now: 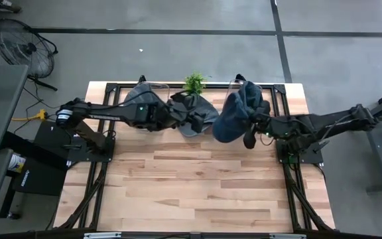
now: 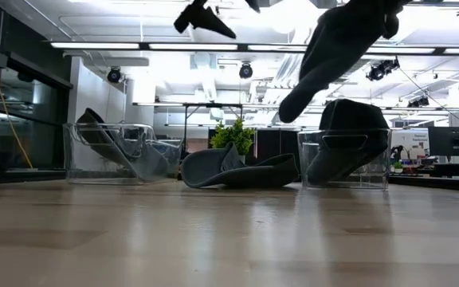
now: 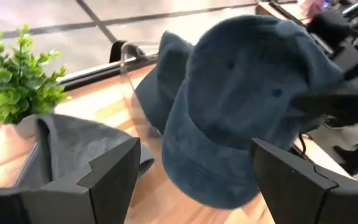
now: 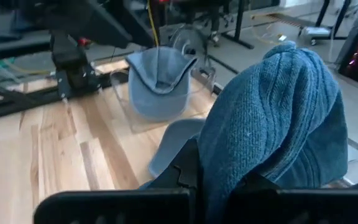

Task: Pick & Place hat
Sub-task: Put the blue cap into the right transparent bin

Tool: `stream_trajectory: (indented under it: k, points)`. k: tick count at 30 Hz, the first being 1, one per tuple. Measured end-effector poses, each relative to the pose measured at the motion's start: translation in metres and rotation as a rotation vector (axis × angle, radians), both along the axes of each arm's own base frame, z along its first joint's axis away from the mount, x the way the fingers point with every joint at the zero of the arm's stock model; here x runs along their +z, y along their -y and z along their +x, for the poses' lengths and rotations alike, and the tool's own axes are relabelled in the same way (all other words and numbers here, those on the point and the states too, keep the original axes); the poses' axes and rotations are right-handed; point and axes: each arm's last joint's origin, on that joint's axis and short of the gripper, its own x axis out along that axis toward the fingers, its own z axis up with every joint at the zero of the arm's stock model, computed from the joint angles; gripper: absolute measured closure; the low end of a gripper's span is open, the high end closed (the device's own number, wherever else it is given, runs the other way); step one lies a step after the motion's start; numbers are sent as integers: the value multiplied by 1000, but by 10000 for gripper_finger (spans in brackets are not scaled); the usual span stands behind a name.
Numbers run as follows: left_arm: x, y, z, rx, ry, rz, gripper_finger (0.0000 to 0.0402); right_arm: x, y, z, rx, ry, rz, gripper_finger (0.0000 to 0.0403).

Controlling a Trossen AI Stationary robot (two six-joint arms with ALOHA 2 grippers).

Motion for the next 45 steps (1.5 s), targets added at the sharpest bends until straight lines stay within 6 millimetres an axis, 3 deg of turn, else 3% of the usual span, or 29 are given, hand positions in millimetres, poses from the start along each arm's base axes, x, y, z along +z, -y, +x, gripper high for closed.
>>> stream_trajectory:
  k: [8,16,29,38,45]
  points:
    - [-1,18,-2,-65,-47,61,106,13,5,-17,-52,81,-23,402]
    - [-1,19,-1,-110,-61,80,106,27,9,-35,-93,153,-40,402]
    - [12,22,7,-301,18,203,106,90,16,-56,-198,70,-186,403]
    - [17,-1,11,-403,54,224,106,121,16,-44,-250,-81,-283,403]
    - [23,-22,13,-553,130,261,106,120,27,-19,-273,-221,-271,403]
